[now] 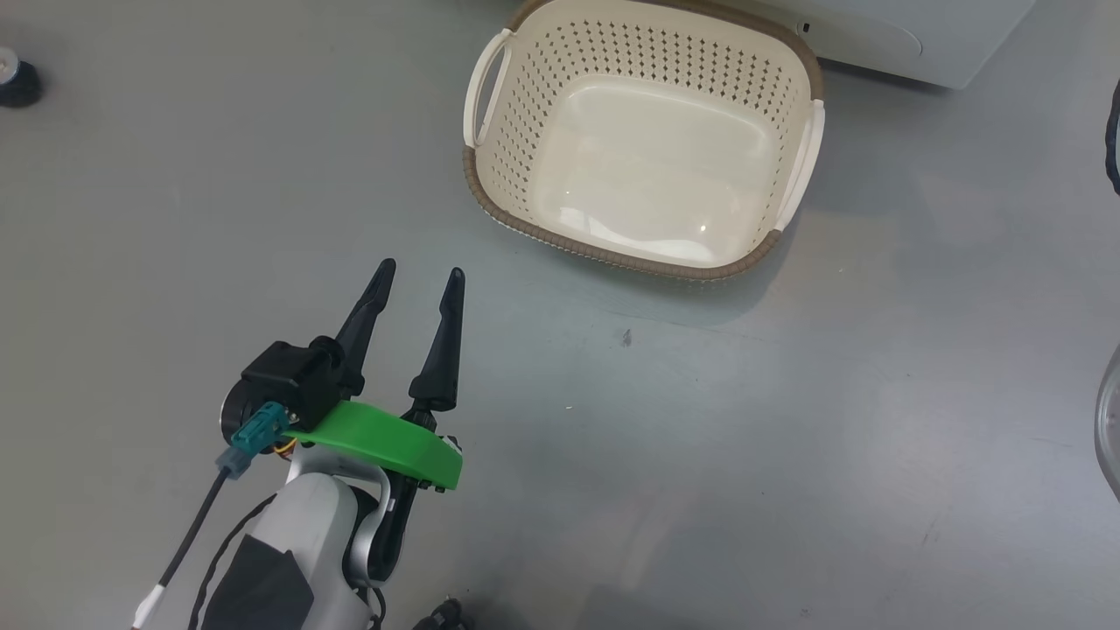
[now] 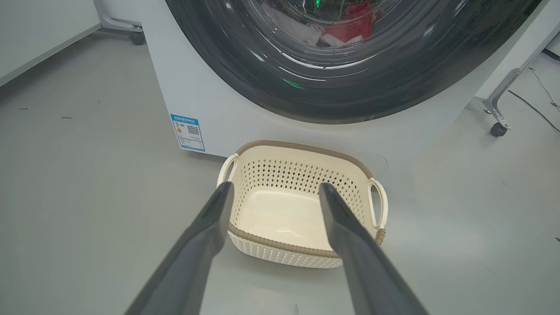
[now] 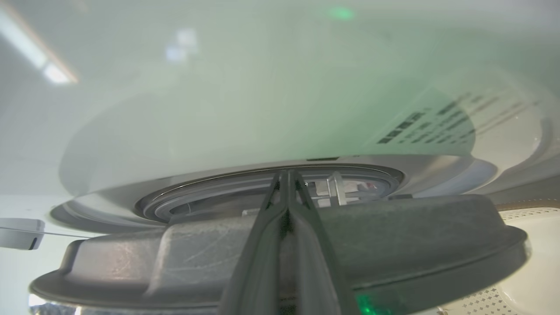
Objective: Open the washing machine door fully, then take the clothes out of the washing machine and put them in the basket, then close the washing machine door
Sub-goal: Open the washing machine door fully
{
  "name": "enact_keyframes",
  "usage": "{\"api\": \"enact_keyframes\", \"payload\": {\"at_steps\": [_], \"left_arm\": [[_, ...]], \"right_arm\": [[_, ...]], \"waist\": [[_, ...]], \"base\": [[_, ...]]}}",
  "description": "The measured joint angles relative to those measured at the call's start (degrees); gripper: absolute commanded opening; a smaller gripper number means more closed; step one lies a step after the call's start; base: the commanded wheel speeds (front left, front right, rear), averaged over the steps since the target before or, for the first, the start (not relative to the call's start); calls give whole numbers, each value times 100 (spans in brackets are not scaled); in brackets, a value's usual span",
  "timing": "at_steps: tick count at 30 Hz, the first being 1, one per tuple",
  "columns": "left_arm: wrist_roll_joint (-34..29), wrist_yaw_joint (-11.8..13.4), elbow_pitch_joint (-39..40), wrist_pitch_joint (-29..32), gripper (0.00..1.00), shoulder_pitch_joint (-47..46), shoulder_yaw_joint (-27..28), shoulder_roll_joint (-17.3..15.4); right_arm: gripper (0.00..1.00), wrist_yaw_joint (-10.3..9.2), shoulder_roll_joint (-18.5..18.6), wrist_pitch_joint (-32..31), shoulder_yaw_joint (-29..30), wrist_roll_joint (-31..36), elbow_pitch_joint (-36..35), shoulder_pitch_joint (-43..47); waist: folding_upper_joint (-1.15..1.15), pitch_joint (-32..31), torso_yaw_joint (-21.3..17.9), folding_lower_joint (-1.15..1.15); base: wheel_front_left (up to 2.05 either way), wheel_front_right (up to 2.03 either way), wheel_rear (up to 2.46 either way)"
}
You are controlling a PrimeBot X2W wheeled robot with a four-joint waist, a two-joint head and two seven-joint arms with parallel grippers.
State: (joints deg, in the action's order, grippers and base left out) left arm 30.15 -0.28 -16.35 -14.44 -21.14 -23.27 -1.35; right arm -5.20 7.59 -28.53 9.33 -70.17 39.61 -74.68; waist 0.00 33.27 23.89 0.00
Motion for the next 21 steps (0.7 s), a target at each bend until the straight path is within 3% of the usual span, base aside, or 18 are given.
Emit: {"api": "enact_keyframes", "payload": {"at_steps": [21], "left_arm": [[-51, 8, -66, 0, 100, 0, 59, 0]], "right_arm": [[0, 132, -88, -250, 30, -141, 427, 98]], "waist": [[0, -296, -171, 0]], "base": [[0, 0, 0]]}}
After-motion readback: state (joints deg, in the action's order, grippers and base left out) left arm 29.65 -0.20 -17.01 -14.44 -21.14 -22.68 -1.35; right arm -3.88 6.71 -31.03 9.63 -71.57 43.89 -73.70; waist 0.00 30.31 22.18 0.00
